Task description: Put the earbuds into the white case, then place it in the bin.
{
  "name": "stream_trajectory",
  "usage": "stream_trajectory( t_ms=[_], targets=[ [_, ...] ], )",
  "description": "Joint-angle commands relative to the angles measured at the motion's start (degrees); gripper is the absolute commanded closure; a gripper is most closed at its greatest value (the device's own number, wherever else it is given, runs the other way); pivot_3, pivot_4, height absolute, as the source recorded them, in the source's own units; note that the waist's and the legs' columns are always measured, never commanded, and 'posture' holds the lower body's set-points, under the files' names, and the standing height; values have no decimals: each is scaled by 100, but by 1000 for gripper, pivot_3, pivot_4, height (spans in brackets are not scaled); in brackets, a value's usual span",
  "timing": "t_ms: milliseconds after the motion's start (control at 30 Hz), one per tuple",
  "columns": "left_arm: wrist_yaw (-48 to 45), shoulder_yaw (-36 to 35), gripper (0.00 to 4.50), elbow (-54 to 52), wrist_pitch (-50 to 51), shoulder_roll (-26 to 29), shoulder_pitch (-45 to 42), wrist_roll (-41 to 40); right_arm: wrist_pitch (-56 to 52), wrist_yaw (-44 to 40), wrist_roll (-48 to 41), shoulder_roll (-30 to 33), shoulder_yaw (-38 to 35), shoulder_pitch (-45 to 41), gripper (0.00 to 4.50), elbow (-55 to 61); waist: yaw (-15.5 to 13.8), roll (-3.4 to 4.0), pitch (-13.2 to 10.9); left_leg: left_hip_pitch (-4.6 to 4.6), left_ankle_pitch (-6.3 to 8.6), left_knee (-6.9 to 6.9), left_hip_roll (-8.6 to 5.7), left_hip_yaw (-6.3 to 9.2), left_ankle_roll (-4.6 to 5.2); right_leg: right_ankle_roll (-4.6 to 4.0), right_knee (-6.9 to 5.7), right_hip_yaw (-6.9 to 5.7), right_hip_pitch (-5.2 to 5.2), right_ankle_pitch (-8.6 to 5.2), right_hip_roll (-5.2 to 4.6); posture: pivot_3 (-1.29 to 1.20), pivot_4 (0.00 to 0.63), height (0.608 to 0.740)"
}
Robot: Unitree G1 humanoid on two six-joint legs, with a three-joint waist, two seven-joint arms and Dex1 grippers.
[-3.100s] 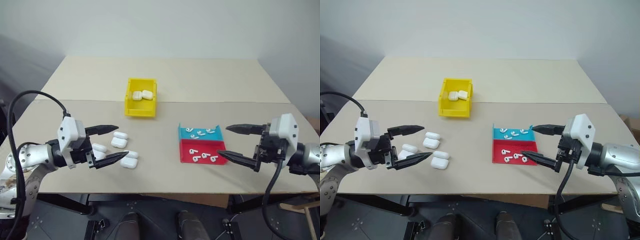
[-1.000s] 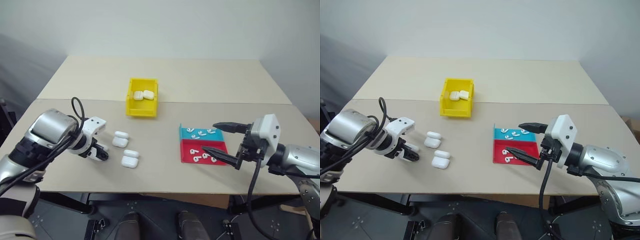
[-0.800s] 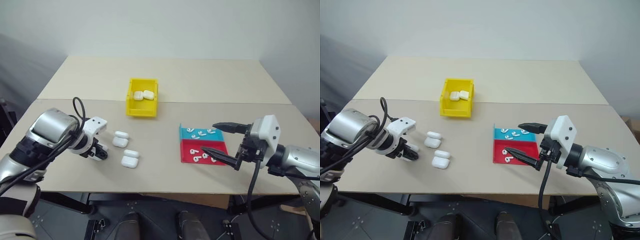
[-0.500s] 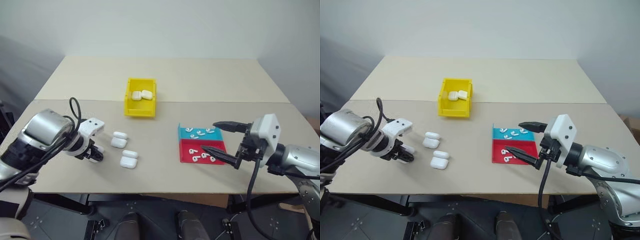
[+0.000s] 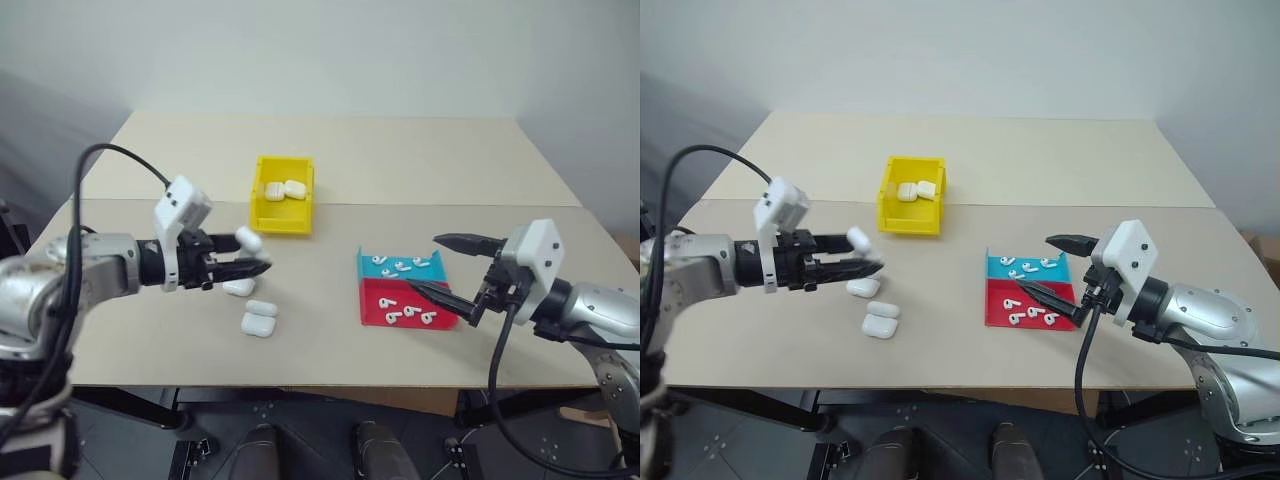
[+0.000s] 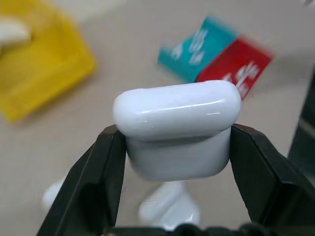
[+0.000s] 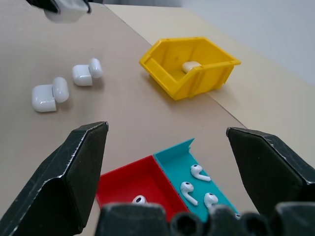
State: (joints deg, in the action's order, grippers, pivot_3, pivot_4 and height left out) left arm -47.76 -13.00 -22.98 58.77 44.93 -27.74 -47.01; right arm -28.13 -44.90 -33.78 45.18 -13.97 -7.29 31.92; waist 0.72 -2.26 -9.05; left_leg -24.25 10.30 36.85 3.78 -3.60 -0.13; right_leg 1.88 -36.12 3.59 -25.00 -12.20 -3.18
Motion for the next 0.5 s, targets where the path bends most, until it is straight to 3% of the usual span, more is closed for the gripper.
stream_trajectory(
  t_ms=[33,167,500],
  targets=[
    [-108,-279,1655,-22,-708,-458,-93,-263,207,78,96,-21,-131,-145,0,0,-10,0,1,5,0,2,-2,1,0,3,0,0,7,-1,-1,0,150,740],
    [-731,167,1655,218,-1993,-1281,-91,6,271,78,293,-51,41,-397,0,-250,-9,0,1,22,0,6,-4,1,0,14,8,-2,36,-4,-3,0,150,740],
    [-2580,934,1655,922,-3407,-1871,-292,83,335,-509,1146,778,707,-693,0,-619,8,3,2,31,0,6,-4,4,1,16,14,-3,49,-6,-3,0,150,740]
  ],
)
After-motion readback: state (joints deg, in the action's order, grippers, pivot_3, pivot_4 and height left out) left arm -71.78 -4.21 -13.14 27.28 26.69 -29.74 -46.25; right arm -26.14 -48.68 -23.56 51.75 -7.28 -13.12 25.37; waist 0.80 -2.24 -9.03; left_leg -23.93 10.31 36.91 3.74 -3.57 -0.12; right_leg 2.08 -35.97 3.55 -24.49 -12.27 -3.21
